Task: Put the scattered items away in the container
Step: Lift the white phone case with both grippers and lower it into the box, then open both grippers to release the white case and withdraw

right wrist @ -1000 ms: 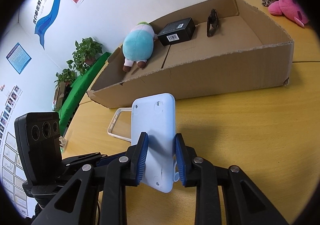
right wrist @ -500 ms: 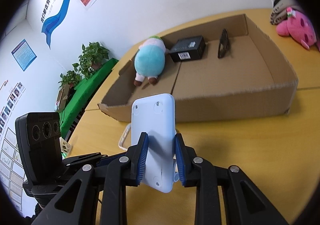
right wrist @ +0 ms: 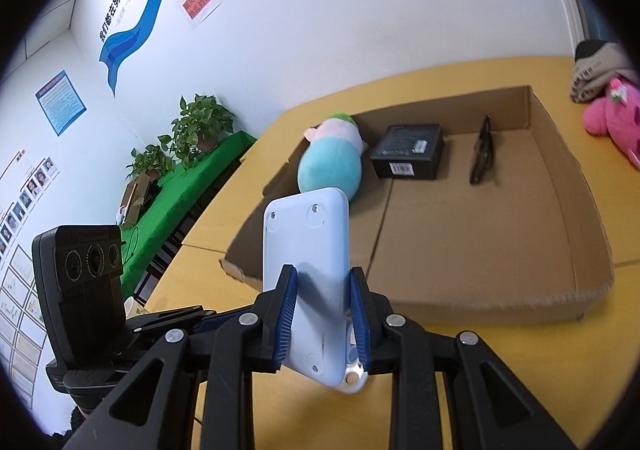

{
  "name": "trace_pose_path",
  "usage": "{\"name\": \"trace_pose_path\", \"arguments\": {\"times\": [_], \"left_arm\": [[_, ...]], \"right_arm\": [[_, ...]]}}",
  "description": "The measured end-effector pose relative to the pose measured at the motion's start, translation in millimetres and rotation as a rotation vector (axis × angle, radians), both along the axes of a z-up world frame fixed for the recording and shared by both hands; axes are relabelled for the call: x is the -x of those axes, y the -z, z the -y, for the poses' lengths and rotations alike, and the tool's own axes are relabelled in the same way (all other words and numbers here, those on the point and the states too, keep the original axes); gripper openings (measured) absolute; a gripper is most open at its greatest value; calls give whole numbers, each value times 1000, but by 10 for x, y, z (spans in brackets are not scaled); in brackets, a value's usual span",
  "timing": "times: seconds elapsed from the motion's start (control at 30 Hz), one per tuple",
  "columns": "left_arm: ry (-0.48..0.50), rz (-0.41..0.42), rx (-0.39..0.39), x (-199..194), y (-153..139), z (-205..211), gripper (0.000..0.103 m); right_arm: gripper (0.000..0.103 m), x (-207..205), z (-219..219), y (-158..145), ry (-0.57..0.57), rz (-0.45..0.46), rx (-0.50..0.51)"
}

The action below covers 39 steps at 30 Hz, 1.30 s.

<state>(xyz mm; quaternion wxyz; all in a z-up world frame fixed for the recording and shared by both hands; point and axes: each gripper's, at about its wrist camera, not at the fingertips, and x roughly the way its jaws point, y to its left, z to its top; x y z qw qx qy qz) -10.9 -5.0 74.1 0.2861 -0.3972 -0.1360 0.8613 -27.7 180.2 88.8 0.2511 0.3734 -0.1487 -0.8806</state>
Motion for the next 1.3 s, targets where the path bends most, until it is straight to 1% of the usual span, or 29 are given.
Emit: {"name": "trace_pose_path", "arguments": {"times": [0.27,0.43,0.53,0.67,0.77,0.87,1.0,1.1,1.2,1.23,1.27,1.3], "left_arm": [[-6,-1,18,393,-109,145,28],[-3,12,22,684,-98,161,28],[4,35,22,903,-46,148,28],[19,86,15,1190,102,119,28],[24,144,5,1418,297,110,28],[16,192,-1,1566,453,96,28],[-4,262,22,1750,620,60,28],[-10,315,37,1861,711,26,28],[-12,358,75,1962,785,-23,28],[-15,371,101,1987,810,-50,27],[-19,397,127,2014,852,-75,22],[-5,420,116,2038,880,-96,0]], "right_arm": [[25,393,129,-86,-15,-3,14],[25,683,144,-69,-11,8,16],[25,880,132,-17,-6,23,19],[25,1161,99,126,5,58,20],[25,1355,67,302,12,97,25],[24,1547,42,509,18,143,27],[24,1755,35,730,18,204,31],[24,1864,33,837,18,246,27],[24,1949,27,920,26,291,16],[24,1977,29,944,27,309,10],[21,2002,31,964,25,324,4],[15,2027,44,989,12,343,1]]}}
